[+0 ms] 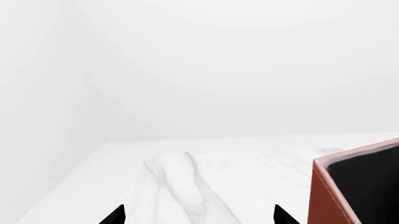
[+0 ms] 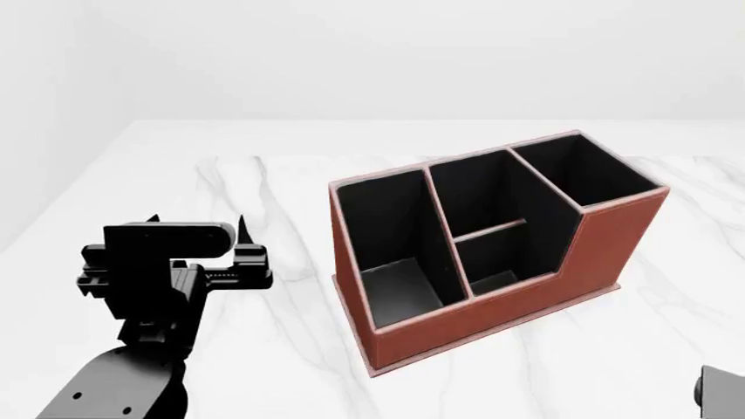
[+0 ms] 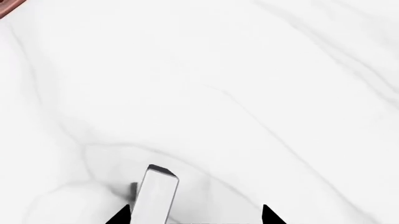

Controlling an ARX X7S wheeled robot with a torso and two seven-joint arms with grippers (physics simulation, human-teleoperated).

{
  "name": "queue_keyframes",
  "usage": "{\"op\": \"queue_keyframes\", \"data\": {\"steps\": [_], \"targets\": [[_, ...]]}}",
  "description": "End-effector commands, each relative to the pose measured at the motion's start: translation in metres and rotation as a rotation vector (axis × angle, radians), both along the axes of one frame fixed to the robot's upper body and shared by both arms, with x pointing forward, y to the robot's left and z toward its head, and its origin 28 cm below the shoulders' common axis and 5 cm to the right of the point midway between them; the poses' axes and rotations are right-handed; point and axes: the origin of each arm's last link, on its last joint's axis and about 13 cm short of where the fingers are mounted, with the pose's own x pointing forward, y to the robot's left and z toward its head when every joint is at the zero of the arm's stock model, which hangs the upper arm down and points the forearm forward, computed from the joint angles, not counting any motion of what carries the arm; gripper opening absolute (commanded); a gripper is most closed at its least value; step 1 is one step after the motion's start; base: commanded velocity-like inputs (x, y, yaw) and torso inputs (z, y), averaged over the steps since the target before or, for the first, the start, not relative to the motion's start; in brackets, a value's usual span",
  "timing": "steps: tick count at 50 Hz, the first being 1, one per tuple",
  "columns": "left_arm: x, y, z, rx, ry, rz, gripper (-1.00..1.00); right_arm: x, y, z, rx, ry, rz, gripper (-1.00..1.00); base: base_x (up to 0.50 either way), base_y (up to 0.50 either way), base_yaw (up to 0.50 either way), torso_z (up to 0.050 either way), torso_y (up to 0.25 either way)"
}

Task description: Pick up the book and place it in the left compartment of the caddy.

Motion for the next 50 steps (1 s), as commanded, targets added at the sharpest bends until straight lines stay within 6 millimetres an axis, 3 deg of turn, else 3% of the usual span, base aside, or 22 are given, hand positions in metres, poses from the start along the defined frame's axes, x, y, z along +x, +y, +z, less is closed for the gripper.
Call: {"op": "queue_keyframes", "data": {"steps": [1, 25, 50], "targets": [[0.0, 0.0, 0.0, 0.0, 0.001, 0.0, 1.0, -0.002, 0.003, -0.001, 0.016, 0.019, 0.028, 1.0, 0.0, 0.0, 0.0, 0.0, 0.0], [0.0, 0.001, -0.001, -0.004, 0.002, 0.003, 1.0, 0.002, 0.007, -0.007, 0.073, 0.009, 0.064, 1.0, 0.0, 0.0, 0.0, 0.0, 0.0], [-0.001, 0.002, 0.0, -0.001, 0.0, 0.001, 1.0, 0.016, 0.0, -0.042, 0.148, 0.079, 0.008, 1.0, 0.0, 0.0, 0.0, 0.0, 0.0]]}}
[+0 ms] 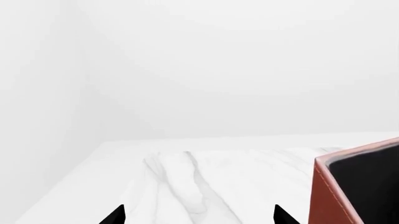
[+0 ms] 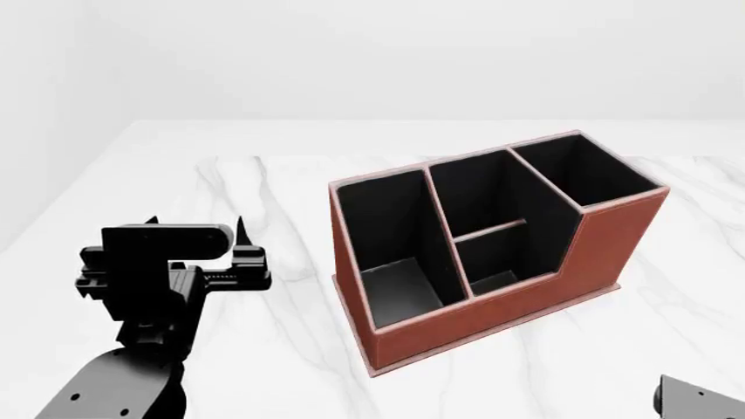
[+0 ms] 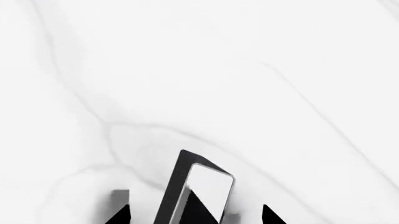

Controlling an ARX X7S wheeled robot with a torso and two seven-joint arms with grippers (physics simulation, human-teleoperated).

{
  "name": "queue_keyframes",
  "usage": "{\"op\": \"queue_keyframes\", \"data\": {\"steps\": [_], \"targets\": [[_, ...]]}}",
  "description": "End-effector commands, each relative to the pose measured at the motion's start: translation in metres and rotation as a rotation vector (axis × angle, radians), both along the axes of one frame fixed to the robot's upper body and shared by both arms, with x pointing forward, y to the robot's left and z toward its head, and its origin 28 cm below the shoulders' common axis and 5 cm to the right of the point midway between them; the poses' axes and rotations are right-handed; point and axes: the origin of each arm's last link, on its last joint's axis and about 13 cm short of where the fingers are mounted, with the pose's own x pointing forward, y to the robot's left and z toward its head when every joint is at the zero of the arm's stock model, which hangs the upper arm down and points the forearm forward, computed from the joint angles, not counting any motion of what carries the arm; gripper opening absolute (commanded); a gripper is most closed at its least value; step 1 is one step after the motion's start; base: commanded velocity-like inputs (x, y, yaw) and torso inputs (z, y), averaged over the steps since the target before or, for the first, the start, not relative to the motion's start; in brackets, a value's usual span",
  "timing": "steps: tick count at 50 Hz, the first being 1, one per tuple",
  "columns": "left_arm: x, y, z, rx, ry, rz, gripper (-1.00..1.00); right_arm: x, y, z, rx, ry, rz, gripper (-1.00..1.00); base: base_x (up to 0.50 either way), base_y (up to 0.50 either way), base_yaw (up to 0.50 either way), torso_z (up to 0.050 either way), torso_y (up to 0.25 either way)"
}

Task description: Pick up the book and place it in the left compartment of the caddy.

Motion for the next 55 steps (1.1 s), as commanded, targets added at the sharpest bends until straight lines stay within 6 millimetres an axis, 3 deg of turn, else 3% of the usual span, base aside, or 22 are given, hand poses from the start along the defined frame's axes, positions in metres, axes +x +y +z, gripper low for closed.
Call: {"op": "queue_keyframes", "data": {"steps": [1, 4, 5, 12, 18, 22, 24, 25, 26, 27, 37, 45, 55], "targets": [[0.0, 0.0, 0.001, 0.001, -0.003, 0.0, 1.0, 0.005, -0.003, -0.016, 0.041, 0.038, -0.025, 1.0, 0.0, 0.0, 0.0, 0.0, 0.0], [0.0, 0.0, 0.002, 0.004, -0.003, -0.001, 1.0, 0.006, -0.004, -0.021, 0.055, 0.048, -0.028, 1.0, 0.0, 0.0, 0.0, 0.0, 0.0], [0.0, 0.0, 0.002, 0.004, -0.004, -0.001, 1.0, 0.007, -0.004, -0.022, 0.059, 0.052, -0.033, -1.0, 0.0, 0.0, 0.0, 0.0, 0.0], [0.0, -0.001, 0.001, 0.006, -0.004, -0.003, 1.0, 0.008, -0.003, -0.023, 0.067, 0.047, -0.019, -1.0, 0.0, 0.0, 0.0, 0.0, 0.0], [0.0, -0.001, 0.001, 0.005, -0.003, -0.003, 1.0, 0.014, -0.003, -0.009, -0.049, -0.123, 0.044, -1.0, 0.0, 0.0, 0.0, 0.0, 0.0], [-0.001, 0.0, 0.003, 0.001, -0.006, -0.005, 1.0, 0.025, -0.008, 0.017, -0.148, -0.394, 0.081, -1.0, 0.0, 0.0, 0.0, 0.0, 0.0], [-0.001, -0.001, 0.003, 0.001, -0.007, -0.005, 1.0, 0.03, -0.01, 0.035, -0.182, -0.311, 0.253, -1.0, 0.0, 0.0, 0.0, 0.0, 0.0], [-0.001, -0.001, 0.004, 0.001, -0.007, -0.005, 1.0, 0.032, -0.011, 0.041, -0.155, -0.363, 0.27, -1.0, 0.0, 0.0, 0.0, 0.0, 0.0], [-0.001, -0.001, 0.005, 0.002, -0.009, -0.005, 1.0, 0.038, -0.01, 0.053, -0.251, -0.461, 0.314, -1.0, 0.0, 0.0, 0.0, 0.0, 0.0], [-0.002, -0.001, 0.005, 0.003, -0.01, -0.005, 1.0, 0.041, -0.009, 0.058, -0.183, -0.441, 0.328, -1.0, 0.0, 0.0, 0.0, 0.0, 0.0], [-0.001, -0.001, 0.004, 0.001, -0.003, -0.007, 1.0, 0.054, -0.003, 0.078, -0.181, -0.434, 0.439, -1.0, 0.0, 0.0, 0.0, 0.0, 0.001], [-0.001, 0.0, 0.004, 0.001, -0.003, -0.005, 1.0, 0.052, 0.0, 0.079, -0.134, -0.407, 0.475, -1.0, 0.0, 0.0, 0.0, 0.0, 0.0], [0.0, -0.001, 0.004, 0.002, -0.002, -0.007, 1.0, 0.046, 0.003, 0.105, -0.077, -0.416, 0.566, -1.0, 0.0, 0.0, 0.0, 0.0, 0.001]]}}
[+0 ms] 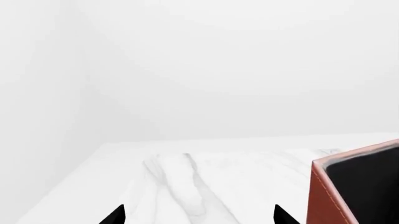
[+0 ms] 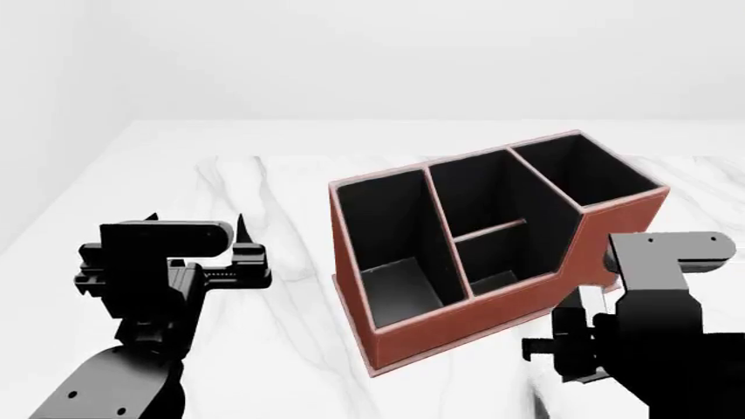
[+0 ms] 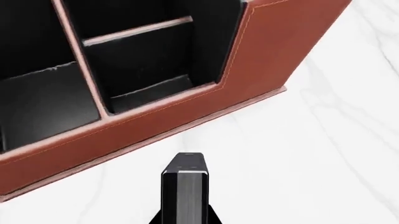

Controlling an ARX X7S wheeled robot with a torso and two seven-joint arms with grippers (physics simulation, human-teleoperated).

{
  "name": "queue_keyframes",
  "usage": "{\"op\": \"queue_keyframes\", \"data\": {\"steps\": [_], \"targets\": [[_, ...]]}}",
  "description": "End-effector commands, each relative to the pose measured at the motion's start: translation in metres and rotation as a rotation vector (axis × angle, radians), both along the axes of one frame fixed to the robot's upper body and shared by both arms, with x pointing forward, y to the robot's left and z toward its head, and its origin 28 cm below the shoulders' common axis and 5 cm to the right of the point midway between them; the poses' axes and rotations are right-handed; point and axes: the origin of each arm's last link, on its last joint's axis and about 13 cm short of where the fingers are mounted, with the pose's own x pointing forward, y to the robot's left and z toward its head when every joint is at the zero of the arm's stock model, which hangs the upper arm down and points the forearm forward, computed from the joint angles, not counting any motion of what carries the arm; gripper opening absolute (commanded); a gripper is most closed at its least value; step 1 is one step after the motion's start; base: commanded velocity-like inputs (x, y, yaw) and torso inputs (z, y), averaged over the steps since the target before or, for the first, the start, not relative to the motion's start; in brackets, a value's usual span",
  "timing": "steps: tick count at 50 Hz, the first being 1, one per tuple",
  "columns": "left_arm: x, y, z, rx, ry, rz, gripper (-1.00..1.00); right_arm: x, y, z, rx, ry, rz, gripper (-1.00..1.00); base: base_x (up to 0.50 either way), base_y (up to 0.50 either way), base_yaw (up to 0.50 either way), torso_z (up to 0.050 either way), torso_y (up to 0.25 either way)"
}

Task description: Pick up the book and place it in the left compartment of the caddy.

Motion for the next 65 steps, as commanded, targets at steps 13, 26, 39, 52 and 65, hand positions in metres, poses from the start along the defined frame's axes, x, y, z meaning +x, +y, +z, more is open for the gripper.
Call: {"op": "queue_keyframes", "data": {"steps": [13, 26, 39, 52, 65], "targets": [[0.002, 0.001, -0.002, -0.001, 0.008, 0.001, 1.0, -0.021, 0.004, 0.107, -0.09, -0.161, 0.317, -1.0, 0.0, 0.0, 0.0, 0.0, 0.002], [0.003, 0.0, -0.002, 0.001, 0.008, 0.002, 1.0, 0.021, 0.031, 0.137, -0.045, -0.235, 0.464, -1.0, 0.0, 0.0, 0.0, 0.0, 0.001], [0.005, -0.001, -0.002, 0.005, 0.012, -0.005, 1.0, 0.067, 0.064, 0.15, -0.001, -0.209, 0.549, -1.0, 0.0, 0.0, 0.0, 0.0, 0.001], [0.005, -0.002, -0.003, 0.007, 0.015, -0.008, 1.0, 0.103, 0.089, 0.152, 0.007, -0.169, 0.546, -1.0, 0.0, 0.0, 0.0, 0.0, 0.002], [0.005, -0.001, -0.005, 0.005, 0.021, -0.007, 1.0, 0.115, 0.095, 0.143, 0.037, -0.082, 0.441, -1.0, 0.0, 0.0, 0.0, 0.0, 0.001]]}}
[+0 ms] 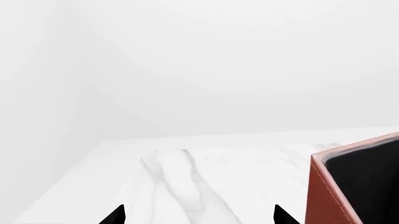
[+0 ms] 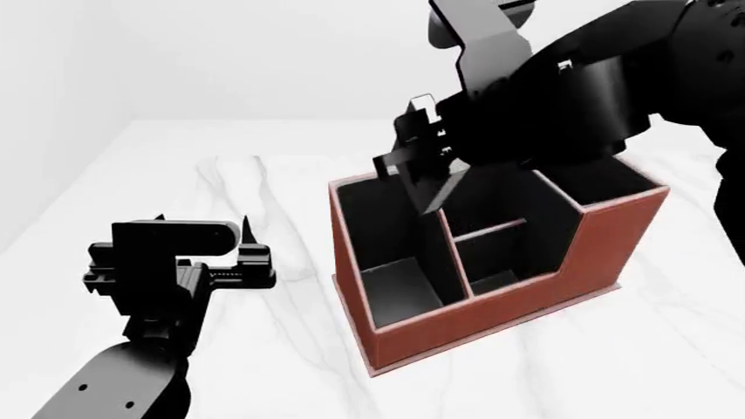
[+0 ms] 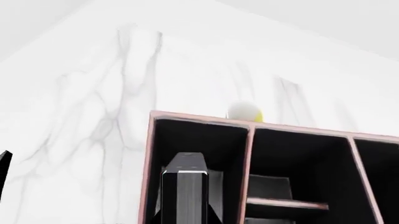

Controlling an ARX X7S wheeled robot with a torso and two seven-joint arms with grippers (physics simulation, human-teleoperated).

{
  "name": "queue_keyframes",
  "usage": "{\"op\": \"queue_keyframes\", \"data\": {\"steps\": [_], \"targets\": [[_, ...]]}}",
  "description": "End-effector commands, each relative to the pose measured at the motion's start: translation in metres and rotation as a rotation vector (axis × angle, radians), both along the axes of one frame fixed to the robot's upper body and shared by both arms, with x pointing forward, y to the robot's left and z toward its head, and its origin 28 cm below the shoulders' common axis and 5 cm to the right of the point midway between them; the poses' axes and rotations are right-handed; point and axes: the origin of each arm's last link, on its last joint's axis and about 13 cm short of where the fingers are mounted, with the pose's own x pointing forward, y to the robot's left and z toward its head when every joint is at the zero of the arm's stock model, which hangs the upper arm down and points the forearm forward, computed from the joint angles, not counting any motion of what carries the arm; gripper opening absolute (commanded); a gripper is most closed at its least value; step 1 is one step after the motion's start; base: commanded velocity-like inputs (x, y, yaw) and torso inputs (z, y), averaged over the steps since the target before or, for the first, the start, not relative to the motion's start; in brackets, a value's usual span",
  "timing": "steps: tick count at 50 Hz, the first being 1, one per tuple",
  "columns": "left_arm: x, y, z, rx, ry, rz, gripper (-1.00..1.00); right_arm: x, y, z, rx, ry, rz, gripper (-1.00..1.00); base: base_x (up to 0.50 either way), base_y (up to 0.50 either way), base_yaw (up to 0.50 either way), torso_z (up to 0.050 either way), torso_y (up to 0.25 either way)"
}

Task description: Pick up the book and place it in the left compartment of the caddy.

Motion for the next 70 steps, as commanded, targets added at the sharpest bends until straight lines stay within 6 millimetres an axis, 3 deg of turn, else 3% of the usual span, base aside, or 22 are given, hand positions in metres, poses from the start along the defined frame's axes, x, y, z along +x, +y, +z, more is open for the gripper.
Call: {"op": "queue_keyframes", "data": {"steps": [1, 13, 27, 70], "targets": [[0.001, 0.0, -0.001, -0.001, 0.004, 0.0, 1.0, 0.015, 0.008, 0.0, -0.007, 0.034, -0.094, -1.0, 0.0, 0.0, 0.0, 0.0, 0.0], [0.0, 0.001, 0.0, -0.002, 0.001, 0.002, 1.0, 0.021, 0.013, -0.009, -0.029, 0.067, -0.118, -1.0, 0.0, 0.0, 0.0, 0.001, 0.002], [-0.001, 0.001, -0.001, -0.002, 0.002, 0.005, 1.0, 0.023, 0.023, -0.032, -0.06, 0.113, -0.076, -1.0, 0.0, 0.0, 0.0, 0.0, 0.001], [-0.001, 0.004, -0.005, -0.005, 0.009, 0.012, 1.0, 0.05, 0.026, -0.093, -0.069, 0.227, -0.109, -1.0, 0.0, 0.0, 0.0, 0.0, 0.001]]}}
